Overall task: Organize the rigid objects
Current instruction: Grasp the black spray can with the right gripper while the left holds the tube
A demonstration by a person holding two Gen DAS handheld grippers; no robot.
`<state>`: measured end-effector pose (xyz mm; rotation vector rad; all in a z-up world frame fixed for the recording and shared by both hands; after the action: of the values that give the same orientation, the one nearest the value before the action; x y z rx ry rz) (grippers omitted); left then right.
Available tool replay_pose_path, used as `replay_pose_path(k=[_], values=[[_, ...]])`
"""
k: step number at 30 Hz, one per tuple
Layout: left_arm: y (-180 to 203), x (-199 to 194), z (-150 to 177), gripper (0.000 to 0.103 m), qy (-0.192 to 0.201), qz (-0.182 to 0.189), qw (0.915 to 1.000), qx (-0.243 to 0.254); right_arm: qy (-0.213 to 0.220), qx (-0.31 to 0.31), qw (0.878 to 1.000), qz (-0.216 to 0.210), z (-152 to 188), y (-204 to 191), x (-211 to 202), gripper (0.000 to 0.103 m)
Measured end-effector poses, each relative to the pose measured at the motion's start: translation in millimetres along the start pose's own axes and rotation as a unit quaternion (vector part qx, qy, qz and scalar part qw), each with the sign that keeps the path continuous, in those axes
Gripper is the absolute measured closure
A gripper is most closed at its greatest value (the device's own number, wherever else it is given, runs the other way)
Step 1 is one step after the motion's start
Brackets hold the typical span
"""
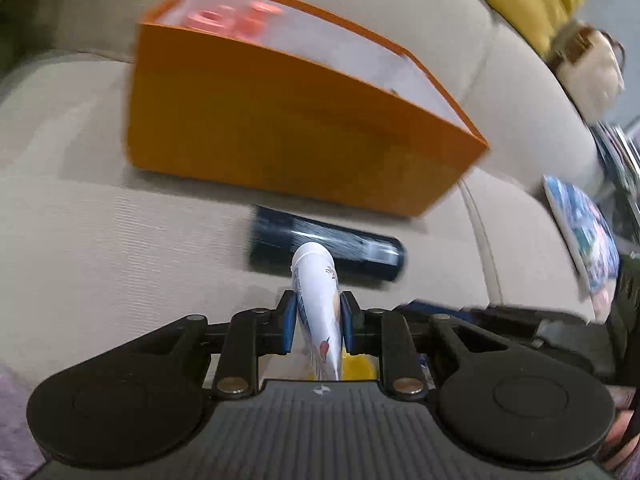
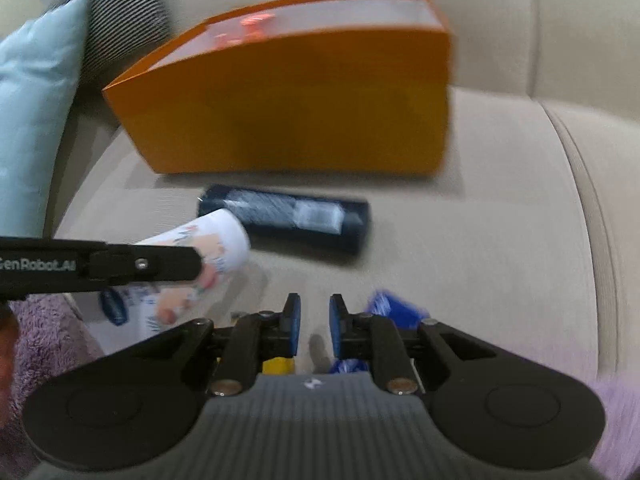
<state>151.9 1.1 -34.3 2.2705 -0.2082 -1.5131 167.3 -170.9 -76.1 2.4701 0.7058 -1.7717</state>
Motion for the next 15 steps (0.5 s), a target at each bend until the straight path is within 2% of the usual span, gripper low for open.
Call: replay_pose_path(k=[3, 5, 6, 8, 13, 15], values=[[-21, -7, -2, 0.078, 0.014, -0.011, 0.9996, -0.02, -0.004, -0.075, 0.997, 0.018, -23, -15, 7, 0.077], [-35, -8, -3, 0.078, 0.019, -0.021, 0.9991, -0.033, -0.013, -0.124, 0.992, 0.031, -36, -24, 14, 0.076], [-41, -7, -3, 0.078, 0.018, -0.023, 0.9988, -0.038, -0.019, -0.148, 0.988, 0.037, -42, -26, 19, 0.071], [-52, -4, -3, 0.078, 0.008, -0.027, 0.9983, -0.052, -0.037, -0.193, 0.98, 0.043, -52, -33, 27, 0.063], [-66, 4, -1, 0.078, -0.028, -0.015, 0.9968, -0.074, -0.075, -0.28, 0.955, 0.054, -67, -51, 48, 0.062], [-72, 7, 0, 0.078, -0.049, -0.007, 0.9956, -0.08, -0.086, -0.297, 0.95, 0.047, -72, -54, 53, 0.057]])
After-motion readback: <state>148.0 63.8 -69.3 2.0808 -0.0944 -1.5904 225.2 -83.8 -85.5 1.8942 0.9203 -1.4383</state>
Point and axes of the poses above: each gripper's, at about its wrist camera, not at the fingertips, and x roughly the way its jaws point, y to its right, z to its underside, the point moved 1 cm from there along x, roughly the way its jaws point, and after that the axes turned 7 degrees about -y, right-handed, at the moved point
